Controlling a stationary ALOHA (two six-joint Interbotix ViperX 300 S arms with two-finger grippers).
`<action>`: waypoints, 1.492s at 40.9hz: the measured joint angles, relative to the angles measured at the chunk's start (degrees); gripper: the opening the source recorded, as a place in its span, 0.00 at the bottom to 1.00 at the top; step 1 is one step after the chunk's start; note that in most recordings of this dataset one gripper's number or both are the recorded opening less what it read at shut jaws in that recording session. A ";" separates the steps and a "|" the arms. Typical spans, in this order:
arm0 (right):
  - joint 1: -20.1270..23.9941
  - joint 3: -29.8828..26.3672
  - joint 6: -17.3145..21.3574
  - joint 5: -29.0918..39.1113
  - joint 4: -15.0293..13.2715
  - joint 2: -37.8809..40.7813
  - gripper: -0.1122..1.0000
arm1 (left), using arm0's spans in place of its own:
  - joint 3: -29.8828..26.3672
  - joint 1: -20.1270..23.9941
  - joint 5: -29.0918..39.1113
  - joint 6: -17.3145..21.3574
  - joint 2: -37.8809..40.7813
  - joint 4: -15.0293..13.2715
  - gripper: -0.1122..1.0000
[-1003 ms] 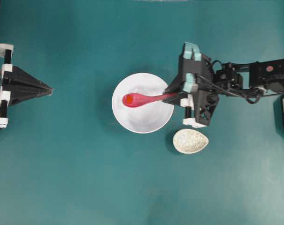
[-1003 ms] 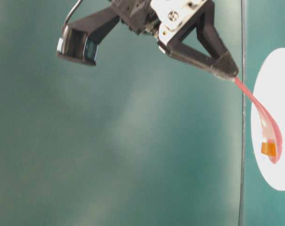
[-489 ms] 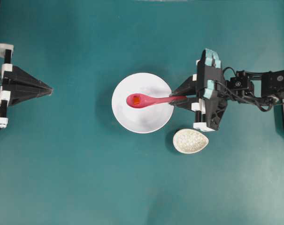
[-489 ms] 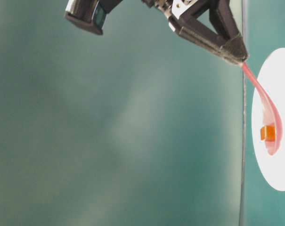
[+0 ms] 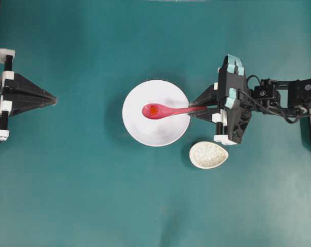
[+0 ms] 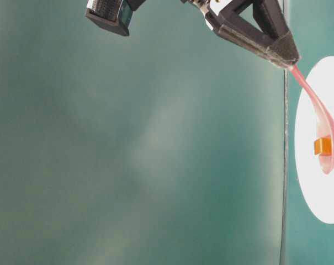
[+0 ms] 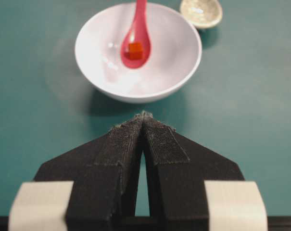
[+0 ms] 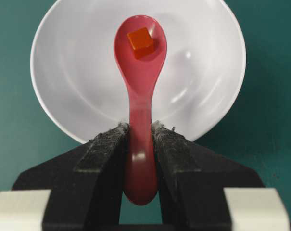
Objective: Grip the spoon and scoop the red block from the bowl with right arm.
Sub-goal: 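Raise the spoon with the red cube above the bowl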
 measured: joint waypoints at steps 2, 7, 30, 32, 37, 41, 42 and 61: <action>-0.09 0.00 0.00 0.00 0.09 0.00 0.33 | -0.09 0.00 0.18 0.09 0.00 0.00 0.10; 0.00 0.00 0.00 0.00 0.00 0.00 0.33 | 0.00 0.00 0.53 0.09 0.00 -0.09 0.10; 0.35 0.00 0.00 0.53 0.09 -1.58 0.33 | 0.00 0.00 0.79 0.09 0.00 -0.09 0.10; 0.35 -0.09 0.00 1.05 0.09 -2.29 0.33 | 0.00 0.00 0.79 0.09 0.00 0.00 0.10; 0.35 -0.35 0.00 3.34 0.09 -4.39 0.33 | 0.00 0.00 0.70 0.09 0.09 -0.09 0.10; 0.35 -0.97 0.09 5.36 0.09 -6.06 0.33 | 0.00 0.00 0.79 0.09 0.00 0.00 0.10; 0.35 -1.14 0.09 5.89 0.09 -6.50 0.33 | 0.00 0.00 0.70 0.00 0.09 -0.09 0.10; -0.53 -3.43 0.00 10.81 0.09 -11.34 0.33 | 0.00 0.00 0.70 0.09 0.26 0.00 0.10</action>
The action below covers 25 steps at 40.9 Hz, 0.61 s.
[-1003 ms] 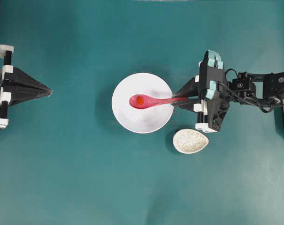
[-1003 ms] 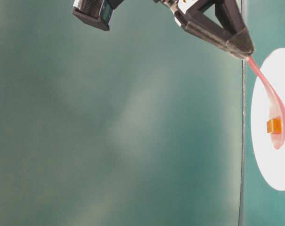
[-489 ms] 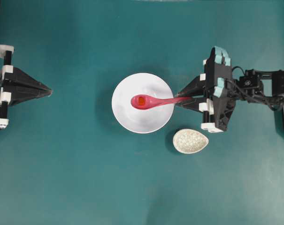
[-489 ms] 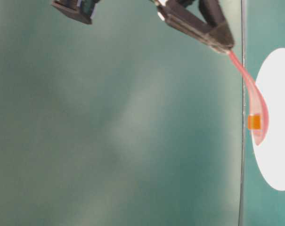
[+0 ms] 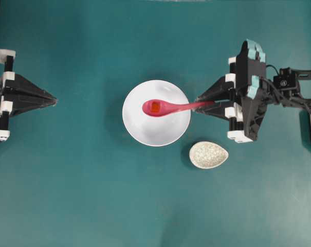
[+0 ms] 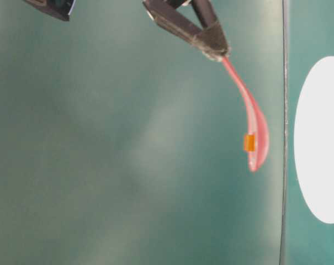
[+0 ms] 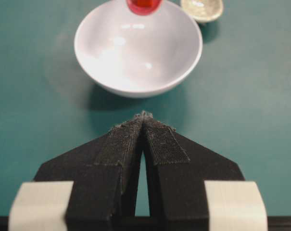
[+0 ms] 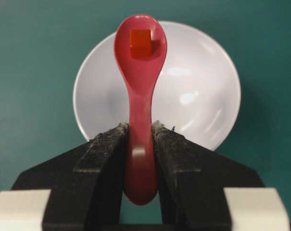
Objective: Grip the spoon and scoop the red block from the bowl with right arm.
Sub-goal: 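Raise the spoon with the red cube above the bowl, then hold the spoon with the cube steady above the bowl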
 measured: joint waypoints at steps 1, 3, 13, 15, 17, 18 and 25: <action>0.00 -0.18 0.00 0.26 0.00 -0.18 0.33 | 0.00 0.00 0.00 -0.09 0.00 -0.09 0.10; -0.26 -0.44 0.00 0.53 0.00 -0.44 0.33 | 0.00 0.00 0.00 -0.09 -0.09 0.00 0.10; -0.79 -1.67 -0.09 3.25 0.00 -2.02 0.33 | 0.00 0.00 0.00 0.00 0.00 0.00 0.10; -0.88 -1.85 -0.09 3.78 0.00 -2.20 0.33 | 0.00 0.00 0.00 0.00 0.00 -0.09 0.10; -0.88 -2.02 -0.09 4.13 0.00 -2.37 0.33 | -0.09 0.00 0.00 0.00 0.00 0.00 0.10; -0.88 -2.11 0.00 4.31 0.00 -2.46 0.33 | 0.00 0.00 0.00 -0.09 0.00 0.00 0.10; -0.88 -2.64 -0.09 4.75 0.00 -3.08 0.33 | 0.00 0.00 0.00 0.00 0.00 -0.09 0.10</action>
